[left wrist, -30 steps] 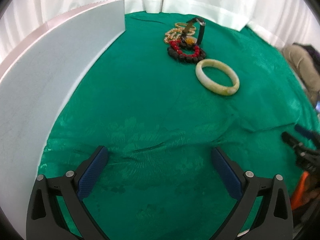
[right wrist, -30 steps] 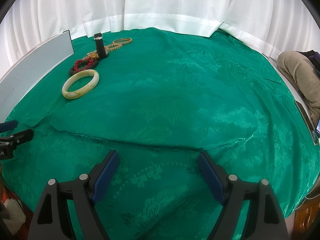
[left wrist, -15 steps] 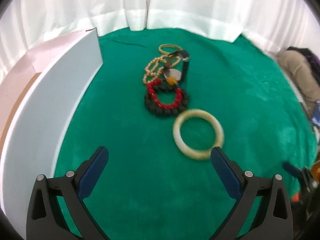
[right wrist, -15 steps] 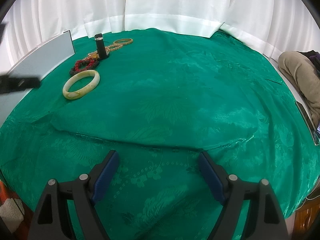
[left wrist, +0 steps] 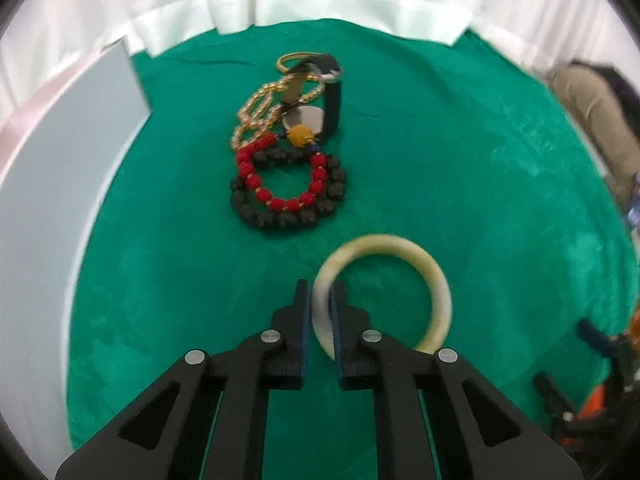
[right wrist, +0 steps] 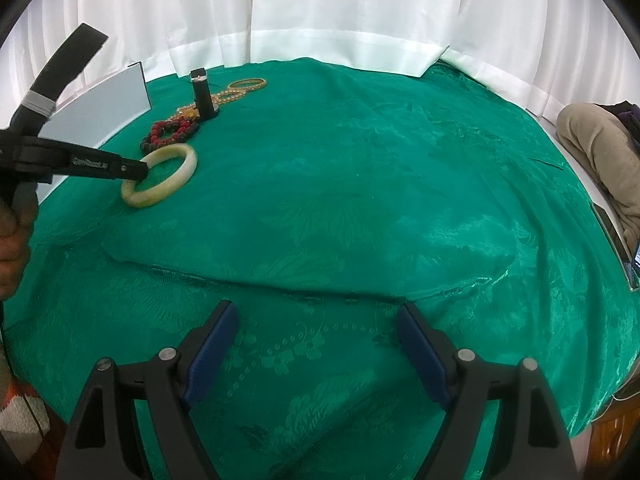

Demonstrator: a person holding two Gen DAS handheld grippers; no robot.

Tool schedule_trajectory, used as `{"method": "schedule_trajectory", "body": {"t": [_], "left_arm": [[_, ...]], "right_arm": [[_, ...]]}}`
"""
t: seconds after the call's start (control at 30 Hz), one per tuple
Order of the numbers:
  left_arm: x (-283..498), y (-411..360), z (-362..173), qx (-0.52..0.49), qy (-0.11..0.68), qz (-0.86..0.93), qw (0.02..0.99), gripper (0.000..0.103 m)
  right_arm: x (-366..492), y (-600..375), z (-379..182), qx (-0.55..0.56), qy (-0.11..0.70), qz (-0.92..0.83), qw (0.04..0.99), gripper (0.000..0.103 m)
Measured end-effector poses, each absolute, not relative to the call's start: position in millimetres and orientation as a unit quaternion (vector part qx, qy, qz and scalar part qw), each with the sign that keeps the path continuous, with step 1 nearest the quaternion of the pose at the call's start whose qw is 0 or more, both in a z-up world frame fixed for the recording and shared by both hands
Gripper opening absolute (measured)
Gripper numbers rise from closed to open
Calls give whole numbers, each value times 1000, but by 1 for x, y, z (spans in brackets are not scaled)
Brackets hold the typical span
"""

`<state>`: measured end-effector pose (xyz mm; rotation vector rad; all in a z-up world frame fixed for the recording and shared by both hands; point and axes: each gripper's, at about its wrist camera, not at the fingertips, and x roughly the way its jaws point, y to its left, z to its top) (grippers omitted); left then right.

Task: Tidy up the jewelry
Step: 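Grasp the pale jade bangle with left tool while right tool grasps red-black bracelet, then carry the jade bangle to the box with left tool while right tool carries bracelet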

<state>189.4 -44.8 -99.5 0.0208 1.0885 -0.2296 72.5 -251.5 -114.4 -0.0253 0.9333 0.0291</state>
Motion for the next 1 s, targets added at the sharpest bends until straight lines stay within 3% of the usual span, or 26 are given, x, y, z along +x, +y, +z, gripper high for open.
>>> {"method": "schedule_trajectory", "body": {"t": [0.2, 0.3, 0.5, 0.53, 0.57, 0.63, 0.67, 1.0], "left_arm": [[161, 7, -82, -41, 505, -93, 857, 8], [145, 37, -81, -66, 503, -76, 859, 8], [129, 57, -86, -102, 498, -62, 859, 9], [128, 59, -87, -108, 497, -62, 859, 9], [127, 61, -87, -112, 496, -62, 859, 9], [126, 62, -89, -117, 494, -60, 859, 9], [125, 64, -89, -119, 494, -59, 859, 9], [127, 80, -99, -140, 502, -58, 852, 9]], "right_arm": [[76, -254, -111, -9, 466, 23, 884, 84], [88, -259, -98, 54, 480, 58, 874, 84], [174, -217, -59, 137, 465, 200, 851, 83], [197, -205, -60, 144, 474, 213, 842, 79], [223, -192, -64, 152, 486, 224, 831, 64], [261, -175, -75, 162, 507, 220, 817, 46], [282, -168, -82, 167, 515, 209, 814, 43], [344, -137, -110, 153, 568, 154, 794, 37]]}}
